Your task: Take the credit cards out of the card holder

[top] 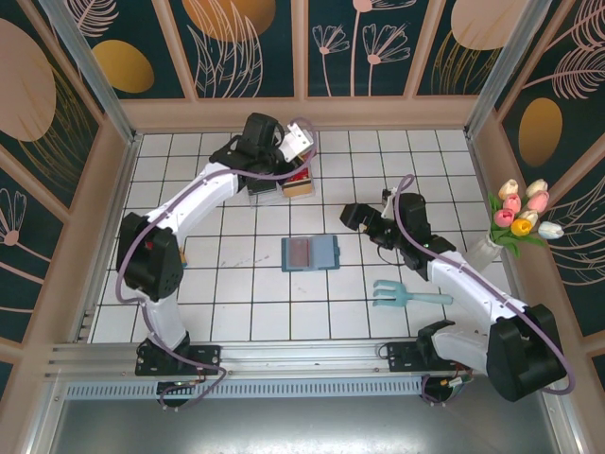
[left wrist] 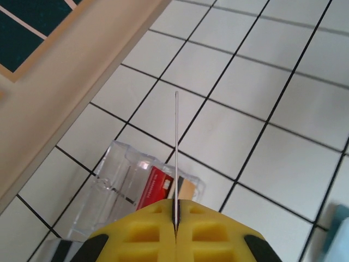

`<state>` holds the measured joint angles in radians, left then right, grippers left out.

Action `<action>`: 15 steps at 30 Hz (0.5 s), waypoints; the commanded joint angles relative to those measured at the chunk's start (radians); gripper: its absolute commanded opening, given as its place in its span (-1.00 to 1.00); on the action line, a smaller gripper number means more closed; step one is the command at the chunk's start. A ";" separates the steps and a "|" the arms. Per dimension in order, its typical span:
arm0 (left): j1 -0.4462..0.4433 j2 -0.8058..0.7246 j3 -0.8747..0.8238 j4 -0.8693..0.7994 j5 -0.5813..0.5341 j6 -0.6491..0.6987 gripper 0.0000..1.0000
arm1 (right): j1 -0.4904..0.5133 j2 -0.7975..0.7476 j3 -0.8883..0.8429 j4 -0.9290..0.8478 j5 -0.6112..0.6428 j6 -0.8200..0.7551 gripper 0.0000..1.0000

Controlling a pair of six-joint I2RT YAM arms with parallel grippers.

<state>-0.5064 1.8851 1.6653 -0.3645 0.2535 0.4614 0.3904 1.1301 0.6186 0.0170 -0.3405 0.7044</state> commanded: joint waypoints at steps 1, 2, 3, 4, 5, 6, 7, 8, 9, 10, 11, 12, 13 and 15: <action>0.024 0.072 0.103 -0.109 0.052 0.149 -1.00 | -0.010 0.028 0.011 -0.016 0.001 -0.008 0.98; 0.030 0.090 0.116 -0.120 0.077 0.183 -1.00 | -0.009 0.038 0.014 -0.015 -0.005 -0.006 0.98; 0.036 0.103 0.122 -0.119 0.103 0.213 -1.00 | -0.009 0.048 0.021 -0.013 -0.014 -0.005 0.98; 0.043 0.112 0.125 -0.117 0.129 0.237 -1.00 | -0.009 0.057 0.028 -0.017 -0.020 -0.006 0.98; 0.049 0.120 0.133 -0.121 0.151 0.253 -1.00 | -0.009 0.064 0.035 -0.020 -0.023 -0.007 0.98; 0.056 0.138 0.157 -0.144 0.174 0.270 -1.00 | -0.009 0.072 0.043 -0.028 -0.020 -0.007 0.98; 0.062 0.162 0.196 -0.175 0.193 0.283 -1.00 | -0.009 0.079 0.051 -0.036 -0.014 -0.006 0.98; 0.067 0.185 0.229 -0.208 0.206 0.296 -1.00 | -0.009 0.086 0.059 -0.044 -0.009 -0.005 0.98; 0.072 0.212 0.262 -0.234 0.209 0.306 -1.00 | -0.009 0.091 0.068 -0.049 -0.005 -0.005 0.98; 0.075 0.233 0.282 -0.246 0.204 0.314 -1.00 | -0.009 0.098 0.076 -0.054 -0.004 -0.003 0.98; 0.075 0.247 0.288 -0.250 0.193 0.325 -1.00 | -0.009 0.105 0.082 -0.057 -0.001 0.000 0.98; 0.075 0.256 0.283 -0.245 0.179 0.337 -1.00 | -0.009 0.112 0.087 -0.059 0.003 0.004 0.98; 0.075 0.264 0.275 -0.238 0.169 0.347 -1.00 | -0.010 0.118 0.091 -0.059 0.004 0.007 0.98; 0.075 0.271 0.256 -0.223 0.155 0.359 -1.00 | -0.009 0.125 0.089 -0.052 0.009 0.017 0.98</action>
<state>-0.4362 2.1284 1.9156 -0.5514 0.3958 0.7536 0.3885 1.2392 0.6800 -0.0200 -0.3405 0.7105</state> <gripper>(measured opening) 0.066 0.990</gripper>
